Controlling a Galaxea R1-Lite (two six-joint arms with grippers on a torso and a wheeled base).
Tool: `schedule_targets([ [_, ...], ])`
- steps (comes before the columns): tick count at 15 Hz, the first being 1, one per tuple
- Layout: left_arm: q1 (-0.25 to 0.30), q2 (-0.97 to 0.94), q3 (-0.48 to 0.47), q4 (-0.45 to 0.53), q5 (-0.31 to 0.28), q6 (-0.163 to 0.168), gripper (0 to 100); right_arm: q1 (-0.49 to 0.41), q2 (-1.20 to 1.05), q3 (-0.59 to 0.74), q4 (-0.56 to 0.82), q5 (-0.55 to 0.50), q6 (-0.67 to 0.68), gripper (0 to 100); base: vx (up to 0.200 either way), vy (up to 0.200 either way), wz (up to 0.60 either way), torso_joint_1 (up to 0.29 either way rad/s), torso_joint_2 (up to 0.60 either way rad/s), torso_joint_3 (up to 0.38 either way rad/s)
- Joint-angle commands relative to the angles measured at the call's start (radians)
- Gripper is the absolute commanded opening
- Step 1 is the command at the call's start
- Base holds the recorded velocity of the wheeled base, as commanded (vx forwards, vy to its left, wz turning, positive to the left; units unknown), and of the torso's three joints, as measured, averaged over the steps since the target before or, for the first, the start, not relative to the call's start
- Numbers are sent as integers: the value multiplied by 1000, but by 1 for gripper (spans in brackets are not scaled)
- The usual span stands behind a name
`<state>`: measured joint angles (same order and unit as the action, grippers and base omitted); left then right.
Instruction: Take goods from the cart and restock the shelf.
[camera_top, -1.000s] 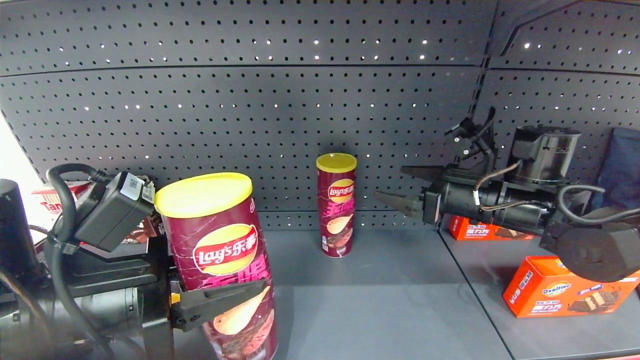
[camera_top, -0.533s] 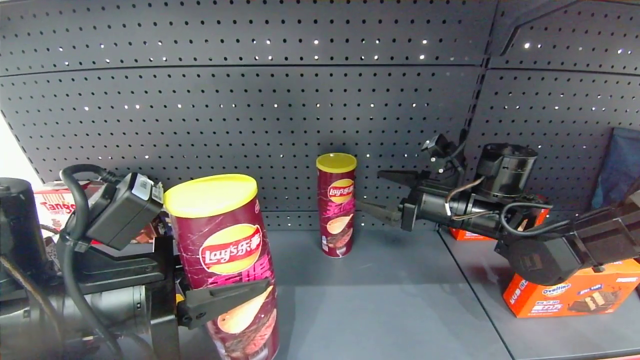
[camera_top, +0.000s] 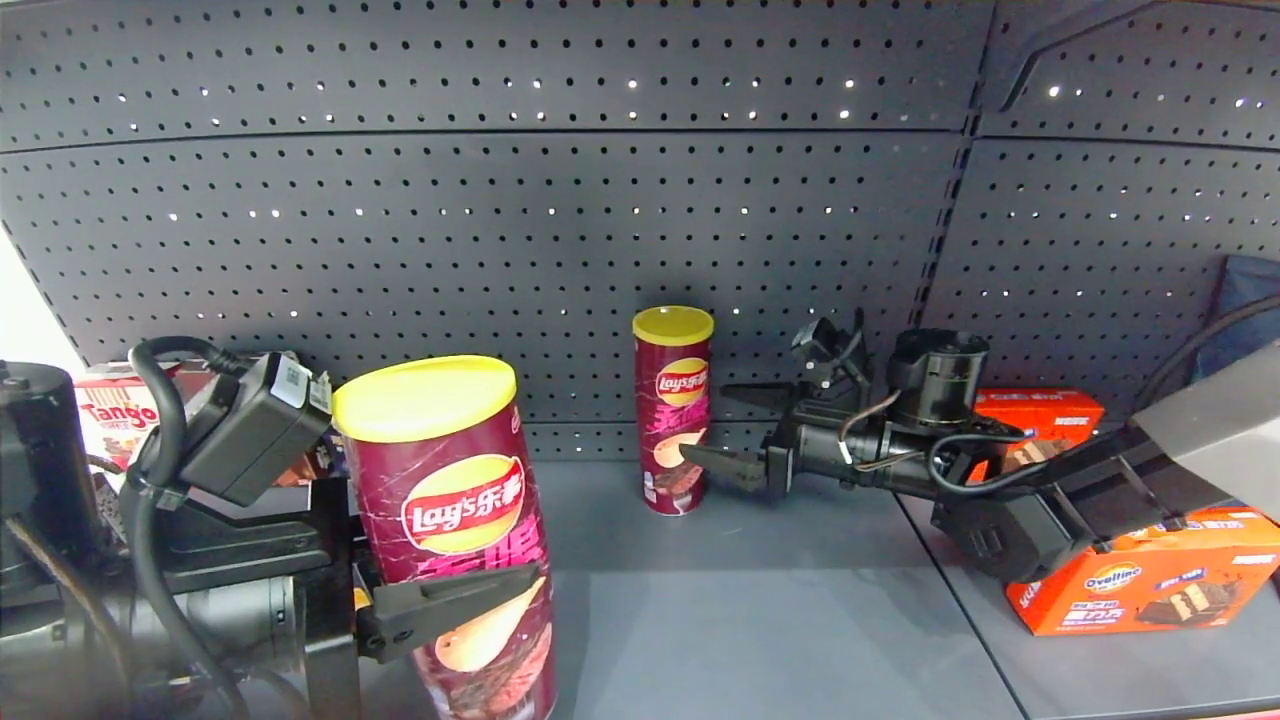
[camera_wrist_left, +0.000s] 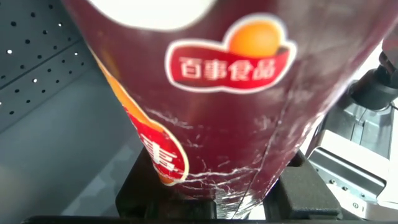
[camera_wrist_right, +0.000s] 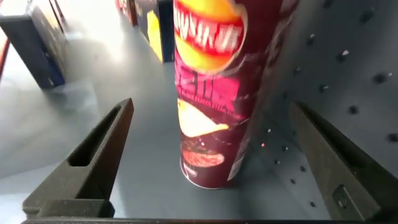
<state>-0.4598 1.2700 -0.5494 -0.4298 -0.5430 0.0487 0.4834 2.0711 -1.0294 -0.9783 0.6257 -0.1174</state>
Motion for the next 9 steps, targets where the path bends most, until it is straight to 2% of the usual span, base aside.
schedule_targets([
  [1,3,0,2,-1,0,0,0,6,49,-14,0,0,-1,100,0,0,0,0,0,0],
  [9,3,-3,25,-1,0,0,0,14,153,-101,-2,2,1,100,0,0,0,0,0,0],
])
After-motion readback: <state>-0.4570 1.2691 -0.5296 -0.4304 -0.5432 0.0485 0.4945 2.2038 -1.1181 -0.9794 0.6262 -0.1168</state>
